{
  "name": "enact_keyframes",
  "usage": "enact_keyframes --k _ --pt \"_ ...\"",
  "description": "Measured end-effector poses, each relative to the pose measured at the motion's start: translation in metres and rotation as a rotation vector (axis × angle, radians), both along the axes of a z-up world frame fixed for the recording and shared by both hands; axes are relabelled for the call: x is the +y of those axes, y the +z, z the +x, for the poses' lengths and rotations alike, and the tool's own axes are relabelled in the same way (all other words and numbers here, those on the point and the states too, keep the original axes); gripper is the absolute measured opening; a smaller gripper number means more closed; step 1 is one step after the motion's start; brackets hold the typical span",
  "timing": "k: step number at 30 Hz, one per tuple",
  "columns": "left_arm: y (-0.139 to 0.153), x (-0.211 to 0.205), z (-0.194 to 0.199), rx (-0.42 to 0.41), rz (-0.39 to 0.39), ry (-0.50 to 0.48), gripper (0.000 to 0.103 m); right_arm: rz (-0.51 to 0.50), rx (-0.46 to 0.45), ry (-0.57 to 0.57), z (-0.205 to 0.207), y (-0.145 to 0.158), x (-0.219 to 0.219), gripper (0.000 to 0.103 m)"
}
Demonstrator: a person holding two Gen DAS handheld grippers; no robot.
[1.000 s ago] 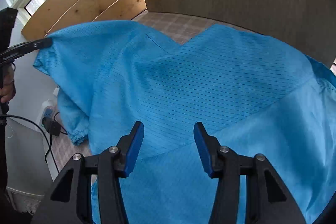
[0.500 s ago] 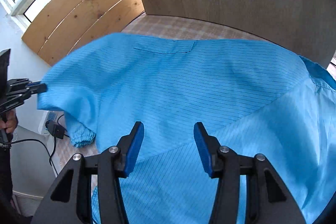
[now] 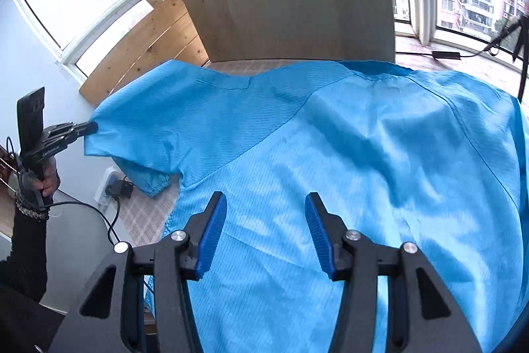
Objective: Fold clothes
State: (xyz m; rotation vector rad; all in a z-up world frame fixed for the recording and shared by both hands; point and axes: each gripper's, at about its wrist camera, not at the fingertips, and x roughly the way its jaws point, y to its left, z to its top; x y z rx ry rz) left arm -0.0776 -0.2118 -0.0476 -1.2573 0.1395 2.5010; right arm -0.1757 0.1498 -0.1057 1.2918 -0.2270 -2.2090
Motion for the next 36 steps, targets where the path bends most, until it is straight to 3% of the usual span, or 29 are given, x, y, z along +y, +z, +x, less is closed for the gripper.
enact_keyframes --k 3,4,5,8,10,16,19,22,25,28,31,33,36 --pt "-0.001 0.052 0.055 -0.081 0.064 -0.092 0.014 -0.062 -0.014 -0.034 0.018 0.011 0.045 0.049" --pt "-0.006 0.065 0.073 -0.112 0.061 -0.1 0.029 -0.066 -0.014 -0.04 0.025 0.014 0.059 0.049" --pt "-0.013 0.073 0.089 -0.14 0.056 -0.094 0.034 -0.052 -0.004 -0.04 0.034 0.019 0.069 0.051" --pt "-0.039 0.072 0.128 -0.2 0.026 0.018 0.034 0.006 0.034 0.014 0.047 0.023 0.077 0.059" --pt "-0.062 0.055 0.139 -0.236 0.009 0.148 0.035 0.042 0.054 0.054 0.051 0.019 0.073 0.06" --pt "-0.126 0.024 0.119 -0.239 -0.063 0.375 0.041 0.137 0.09 0.188 0.051 -0.009 0.031 0.06" --pt "-0.147 0.039 0.105 -0.229 -0.16 0.319 0.041 0.161 0.085 0.259 0.045 -0.025 -0.001 0.06" --pt "-0.162 0.059 0.098 -0.216 -0.286 0.195 0.045 0.174 0.068 0.306 0.039 -0.036 -0.025 0.06" --pt "-0.171 0.066 0.091 -0.193 -0.346 0.1 0.046 0.164 0.046 0.34 0.034 -0.042 -0.043 0.06" --pt "-0.186 0.062 0.08 -0.24 -0.359 0.062 0.044 0.163 0.043 0.36 0.034 -0.042 -0.049 0.06" --pt "-0.198 0.06 0.073 -0.317 -0.327 0.039 0.002 0.172 0.043 0.368 0.032 -0.045 -0.05 0.06" --pt "-0.196 0.061 0.074 -0.366 -0.265 0.044 0.001 0.172 0.035 0.357 0.028 -0.049 -0.047 0.06" --pt "-0.163 0.075 0.089 -0.333 -0.189 0.03 0.001 0.148 0.006 0.335 0.016 -0.053 -0.042 0.06"
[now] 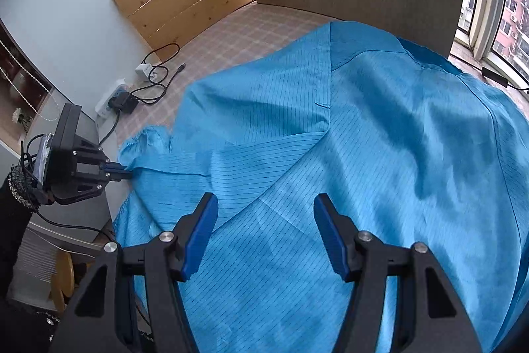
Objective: Fold clothes
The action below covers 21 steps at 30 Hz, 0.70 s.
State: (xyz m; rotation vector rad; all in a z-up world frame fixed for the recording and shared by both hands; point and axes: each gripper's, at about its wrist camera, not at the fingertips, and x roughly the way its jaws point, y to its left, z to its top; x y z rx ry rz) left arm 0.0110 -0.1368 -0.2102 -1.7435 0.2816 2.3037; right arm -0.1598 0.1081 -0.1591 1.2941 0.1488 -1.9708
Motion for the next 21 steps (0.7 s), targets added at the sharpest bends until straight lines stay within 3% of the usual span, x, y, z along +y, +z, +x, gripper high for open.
enact_keyframes --k 3,6,7,8,10,12,14,17,19,21 --pt "0.045 0.023 0.021 0.025 0.08 0.025 0.001 -0.042 -0.039 -0.006 -0.016 -0.004 0.002 0.06" --pt "0.081 0.065 0.043 -0.037 0.337 0.031 0.004 -0.063 -0.058 -0.028 -0.036 -0.011 -0.001 0.06" --pt "0.09 0.086 0.054 -0.028 0.357 -0.017 0.014 -0.057 -0.059 -0.043 -0.043 -0.014 -0.003 0.06" --pt "0.093 0.104 0.067 -0.023 0.347 -0.056 0.034 -0.051 -0.066 -0.056 -0.049 -0.018 -0.006 0.06" --pt "0.087 0.122 0.084 -0.037 0.293 -0.067 0.052 -0.042 -0.081 -0.07 -0.058 -0.026 -0.012 0.06" --pt "0.072 0.114 0.094 -0.058 0.266 0.009 0.05 -0.007 -0.077 -0.072 -0.061 -0.033 -0.019 0.06" --pt "0.053 0.086 0.097 -0.081 0.276 0.152 0.05 0.025 -0.08 -0.061 -0.06 -0.039 -0.023 0.06" --pt "0.027 0.053 0.094 -0.055 0.194 0.308 0.05 0.037 -0.097 -0.037 -0.054 -0.046 -0.025 0.06" --pt "0.011 0.044 0.088 -0.077 0.294 0.363 0.05 0.043 -0.103 -0.021 -0.048 -0.047 -0.026 0.06" --pt "0.001 0.054 0.08 -0.104 0.402 0.356 0.05 0.038 -0.109 -0.007 -0.041 -0.045 -0.026 0.06"
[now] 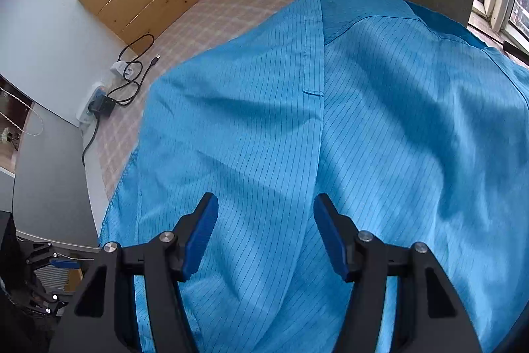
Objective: Fold clothes
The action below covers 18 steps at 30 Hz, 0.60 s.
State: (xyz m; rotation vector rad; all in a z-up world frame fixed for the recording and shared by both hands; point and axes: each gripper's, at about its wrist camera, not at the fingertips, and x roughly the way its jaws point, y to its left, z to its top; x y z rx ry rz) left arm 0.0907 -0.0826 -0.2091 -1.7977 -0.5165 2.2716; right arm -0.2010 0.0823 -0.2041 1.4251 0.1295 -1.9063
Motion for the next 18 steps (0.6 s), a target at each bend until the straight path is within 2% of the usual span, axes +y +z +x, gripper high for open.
enact_keyframes --k 1,4,6,7,8,9,11,13,14,15,17,18 --pt "-0.003 0.009 -0.003 0.0 0.034 -0.012 0.051 0.0 -0.001 0.006 0.003 0.001 0.0 0.06" --pt "-0.011 0.039 -0.009 0.004 0.056 -0.075 0.052 0.051 0.033 0.015 0.012 0.001 0.003 0.06" --pt "-0.018 0.056 -0.011 0.007 0.071 -0.099 0.049 0.066 0.018 0.01 0.014 -0.006 0.009 0.06" --pt "-0.023 0.064 -0.011 0.002 0.068 -0.11 0.039 0.068 0.004 0.006 0.014 -0.01 0.012 0.06" --pt "-0.026 0.069 -0.01 -0.008 0.06 -0.122 0.013 0.064 -0.013 0.004 0.015 -0.014 0.015 0.06" --pt "-0.026 0.071 -0.007 -0.014 0.048 -0.129 0.001 0.061 -0.025 0.008 0.016 -0.018 0.017 0.06" --pt "-0.025 0.073 -0.001 -0.022 0.026 -0.139 0.001 0.054 -0.039 0.024 0.022 -0.024 0.017 0.058" --pt "-0.012 0.058 0.014 -0.003 0.017 -0.11 0.001 0.04 -0.035 0.054 0.032 -0.025 0.012 0.036" --pt "-0.005 0.048 0.022 0.007 0.009 -0.081 0.001 0.033 -0.039 0.069 0.037 -0.024 0.008 0.017" --pt "0.002 0.036 0.032 0.013 -0.006 -0.051 0.001 0.026 -0.044 0.084 0.042 -0.024 0.005 0.009" --pt "0.012 0.016 0.049 0.013 -0.037 0.002 0.0 0.012 -0.06 0.121 0.055 -0.024 -0.002 0.009" --pt "0.006 0.009 0.054 -0.017 -0.056 0.004 0.002 0.018 -0.065 0.147 0.064 -0.025 -0.006 0.009"
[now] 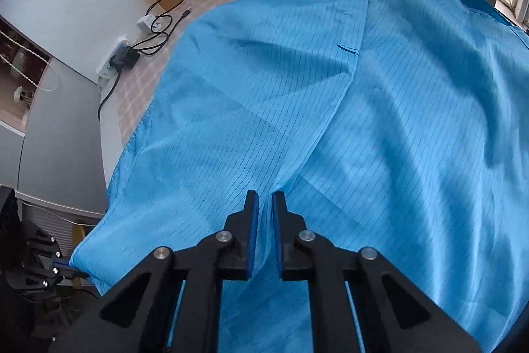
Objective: Fold clothes
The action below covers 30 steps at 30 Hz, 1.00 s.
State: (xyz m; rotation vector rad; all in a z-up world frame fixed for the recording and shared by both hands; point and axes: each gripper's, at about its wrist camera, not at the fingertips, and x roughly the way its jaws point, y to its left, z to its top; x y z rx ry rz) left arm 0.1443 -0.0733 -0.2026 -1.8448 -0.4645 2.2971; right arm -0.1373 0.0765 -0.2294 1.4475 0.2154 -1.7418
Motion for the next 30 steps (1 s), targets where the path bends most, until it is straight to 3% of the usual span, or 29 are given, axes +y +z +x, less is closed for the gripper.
enact_keyframes --k 2,3,5,7,9,14,18,19,20,21,24,28,30 --pt "-0.012 -0.013 0.01 -0.059 -0.038 0.006 0.033 0.061 0.014 0.074 0.019 -0.004 -0.01 0.011" --pt "-0.018 -0.019 0.015 -0.088 -0.057 0.009 0.038 0.098 0.03 0.104 0.026 -0.006 -0.012 0.012" --pt "-0.027 -0.029 0.018 -0.122 -0.102 0.013 0.037 0.124 0.058 0.138 0.033 -0.003 -0.013 0.013" --pt "-0.026 -0.041 0.012 -0.095 -0.092 0.06 0.038 0.127 0.077 0.135 0.033 0.002 -0.009 0.024" --pt "-0.026 -0.052 0.003 -0.064 -0.037 0.094 0.041 0.092 0.075 0.083 0.02 0.01 -0.005 0.044" --pt "-0.05 -0.042 -0.018 -0.085 -0.034 0.036 0.049 0.07 0.083 0.06 0.014 0.018 -0.007 0.044" --pt "-0.073 -0.043 -0.022 -0.102 0.024 0.064 0.045 0.115 0.101 0.104 0.027 0.01 -0.015 0.044" --pt "-0.076 -0.045 -0.021 -0.095 0.054 0.08 0.032 0.124 0.103 0.107 0.029 0.008 -0.015 0.044" --pt "-0.077 -0.048 -0.019 -0.087 0.084 0.09 0.009 0.125 0.097 0.11 0.031 0.006 -0.016 0.044" --pt "-0.076 -0.048 -0.018 -0.085 0.091 0.093 0.002 0.125 0.091 0.113 0.032 0.003 -0.017 0.044" --pt "-0.063 -0.051 -0.01 -0.06 0.025 0.064 0.003 0.122 0.071 0.133 0.04 -0.003 -0.024 0.044" --pt "-0.064 -0.078 0.003 -0.095 -0.117 0.138 0.004 0.123 0.043 0.192 0.058 -0.007 -0.035 0.044" --pt "-0.062 -0.084 0.004 -0.092 -0.122 0.164 0.008 0.131 0.041 0.22 0.067 -0.009 -0.039 0.044"
